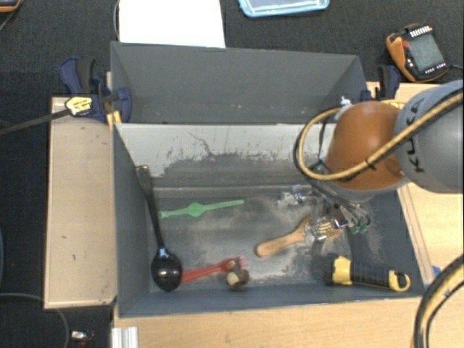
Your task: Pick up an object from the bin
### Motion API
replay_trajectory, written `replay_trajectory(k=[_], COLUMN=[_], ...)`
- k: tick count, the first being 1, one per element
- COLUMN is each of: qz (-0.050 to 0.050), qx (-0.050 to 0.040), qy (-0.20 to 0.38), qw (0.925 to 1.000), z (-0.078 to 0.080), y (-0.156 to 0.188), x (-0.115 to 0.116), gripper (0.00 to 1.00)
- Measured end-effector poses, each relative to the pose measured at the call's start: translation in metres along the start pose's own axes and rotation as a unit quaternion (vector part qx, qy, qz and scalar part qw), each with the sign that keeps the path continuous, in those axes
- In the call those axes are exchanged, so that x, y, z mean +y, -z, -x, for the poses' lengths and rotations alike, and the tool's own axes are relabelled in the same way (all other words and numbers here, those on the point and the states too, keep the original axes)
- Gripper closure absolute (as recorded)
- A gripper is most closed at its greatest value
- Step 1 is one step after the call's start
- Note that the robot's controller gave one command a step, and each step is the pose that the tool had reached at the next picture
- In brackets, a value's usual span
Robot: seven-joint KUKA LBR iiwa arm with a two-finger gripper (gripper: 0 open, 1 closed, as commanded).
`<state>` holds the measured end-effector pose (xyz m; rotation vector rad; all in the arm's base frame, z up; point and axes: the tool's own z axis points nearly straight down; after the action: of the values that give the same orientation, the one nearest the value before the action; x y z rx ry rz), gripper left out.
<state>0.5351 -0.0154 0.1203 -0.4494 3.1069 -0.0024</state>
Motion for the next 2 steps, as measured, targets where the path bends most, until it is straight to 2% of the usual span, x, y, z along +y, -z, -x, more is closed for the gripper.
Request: replay_trajectory(k=[1, 2], qz=[0.0, 0.0], qx=[-0.0026, -0.0061], qy=[-0.117, -0.093], qw=[0.9932, 0.9957], z=[-0.0202, -0.0204], y=[-0.0515, -0.0497], x=[-0.0018, -0.0006], gripper=[0.0, 1.0])
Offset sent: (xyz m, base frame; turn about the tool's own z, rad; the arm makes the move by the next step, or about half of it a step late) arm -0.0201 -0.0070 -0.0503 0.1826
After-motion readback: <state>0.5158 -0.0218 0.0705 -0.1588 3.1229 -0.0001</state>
